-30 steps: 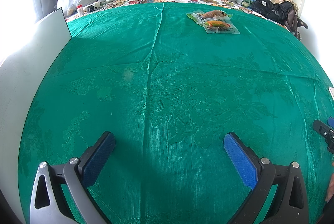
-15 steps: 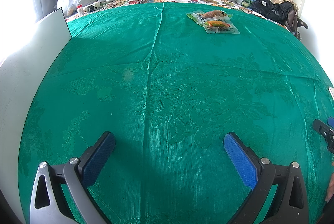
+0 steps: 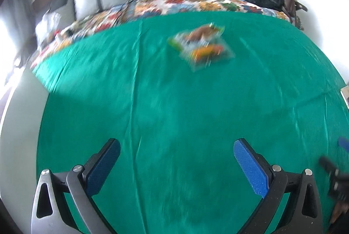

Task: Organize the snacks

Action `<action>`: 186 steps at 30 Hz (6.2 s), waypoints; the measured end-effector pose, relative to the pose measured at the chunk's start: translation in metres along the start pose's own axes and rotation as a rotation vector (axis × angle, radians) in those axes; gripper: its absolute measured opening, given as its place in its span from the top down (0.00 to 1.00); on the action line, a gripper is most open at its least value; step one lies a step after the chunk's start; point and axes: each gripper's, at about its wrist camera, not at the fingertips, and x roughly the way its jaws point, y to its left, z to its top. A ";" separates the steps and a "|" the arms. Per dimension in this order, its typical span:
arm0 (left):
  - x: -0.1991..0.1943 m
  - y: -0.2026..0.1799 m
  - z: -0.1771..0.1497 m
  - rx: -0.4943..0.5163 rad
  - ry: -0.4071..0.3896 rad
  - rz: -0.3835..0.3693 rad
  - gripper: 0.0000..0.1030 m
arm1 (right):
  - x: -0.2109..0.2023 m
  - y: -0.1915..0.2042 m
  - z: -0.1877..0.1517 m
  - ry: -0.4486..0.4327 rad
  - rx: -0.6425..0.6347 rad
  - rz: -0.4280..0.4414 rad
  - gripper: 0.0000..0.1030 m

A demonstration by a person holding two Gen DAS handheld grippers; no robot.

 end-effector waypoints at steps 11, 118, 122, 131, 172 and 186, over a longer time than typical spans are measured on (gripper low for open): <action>0.090 -0.050 0.138 0.313 0.079 -0.077 0.01 | 0.003 0.000 0.002 0.002 -0.001 0.002 0.02; 0.021 0.105 -0.064 -0.282 -0.025 0.114 0.00 | 0.004 0.003 0.002 0.002 -0.004 0.007 0.02; 0.025 0.110 -0.060 -0.287 -0.025 0.107 0.00 | 0.004 0.003 0.002 0.002 -0.004 0.007 0.02; 0.025 0.109 -0.060 -0.288 -0.026 0.106 0.00 | 0.004 0.003 0.002 0.002 -0.005 0.007 0.02; 0.025 0.109 -0.061 -0.290 -0.027 0.106 0.00 | 0.003 0.003 0.002 0.002 -0.005 0.007 0.02; 0.025 0.109 -0.061 -0.290 -0.028 0.106 0.00 | 0.004 0.004 0.002 0.002 -0.005 0.007 0.02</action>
